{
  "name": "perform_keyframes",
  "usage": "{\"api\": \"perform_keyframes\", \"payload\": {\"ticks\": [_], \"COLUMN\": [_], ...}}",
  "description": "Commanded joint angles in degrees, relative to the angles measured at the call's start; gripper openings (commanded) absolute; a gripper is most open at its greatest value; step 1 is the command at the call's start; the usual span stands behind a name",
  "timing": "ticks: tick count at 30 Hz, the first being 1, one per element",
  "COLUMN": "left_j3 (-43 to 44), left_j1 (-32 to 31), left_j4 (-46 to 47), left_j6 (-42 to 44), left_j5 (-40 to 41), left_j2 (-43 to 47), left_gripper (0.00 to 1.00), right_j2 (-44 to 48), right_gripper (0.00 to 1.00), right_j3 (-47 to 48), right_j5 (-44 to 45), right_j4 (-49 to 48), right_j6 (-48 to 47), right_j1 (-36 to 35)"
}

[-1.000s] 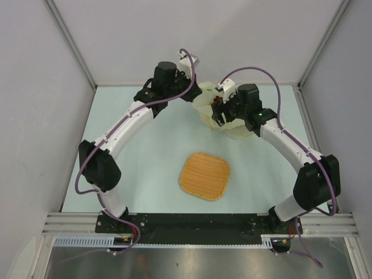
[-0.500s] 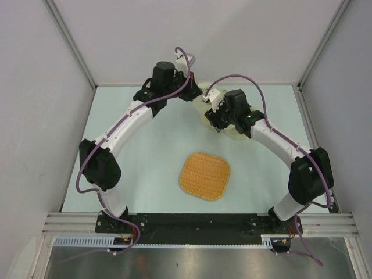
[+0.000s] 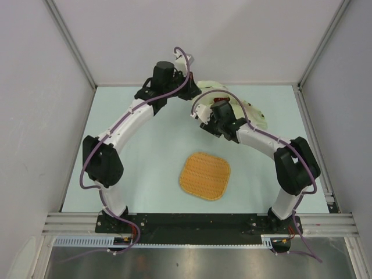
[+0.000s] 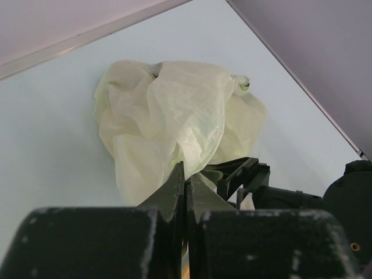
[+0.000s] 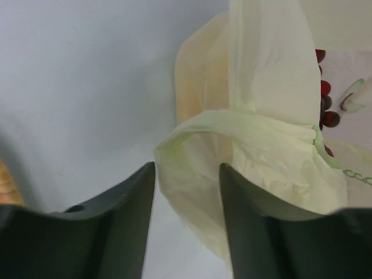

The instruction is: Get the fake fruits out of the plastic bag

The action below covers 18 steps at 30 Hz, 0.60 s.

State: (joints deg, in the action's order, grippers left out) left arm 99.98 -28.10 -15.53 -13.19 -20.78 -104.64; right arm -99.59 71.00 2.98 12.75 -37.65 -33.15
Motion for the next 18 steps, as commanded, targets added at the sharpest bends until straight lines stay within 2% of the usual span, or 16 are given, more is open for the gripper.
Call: {"api": "perform_keyframes", "payload": {"ticks": [1, 2, 4, 5, 10, 13, 18], "left_j3": [2.6, 2.6, 2.5, 2.7, 5.3, 8.7, 14.0], "left_j1": [0.4, 0.5, 0.8, 0.9, 3.0, 7.0, 12.4], "left_j4": [1.5, 1.3, 1.2, 1.2, 0.2, -0.2, 0.8], "left_j6": [0.8, 0.9, 1.1, 1.1, 3.5, 3.8, 7.6], "left_j5": [-0.1, 0.2, 0.5, 0.8, 3.5, 4.3, 6.3], "left_j2": [0.1, 0.1, 0.0, -0.1, -1.3, -4.6, -8.2], "left_gripper": [0.00, 0.00, 0.01, 0.00, 0.00, 0.00, 0.00], "right_j2": [0.0, 0.2, 1.7, 2.3, 8.0, 11.0, 8.6], "right_gripper": [0.44, 0.31, 0.11, 0.08, 0.03, 0.00, 0.00], "right_j3": [-1.5, -1.5, -1.5, -1.5, -1.3, -0.7, 2.2], "right_j5": [8.6, 9.2, 10.3, 10.3, 6.0, 1.6, 0.3], "right_j4": [-10.0, -12.1, -14.8, -16.3, -20.3, -22.9, -29.7], "right_j6": [-5.3, -5.9, -7.3, -7.7, -7.6, -5.2, -3.7], "right_j1": [0.0, 0.2, 0.5, 0.6, 2.8, 5.4, 7.7]}}
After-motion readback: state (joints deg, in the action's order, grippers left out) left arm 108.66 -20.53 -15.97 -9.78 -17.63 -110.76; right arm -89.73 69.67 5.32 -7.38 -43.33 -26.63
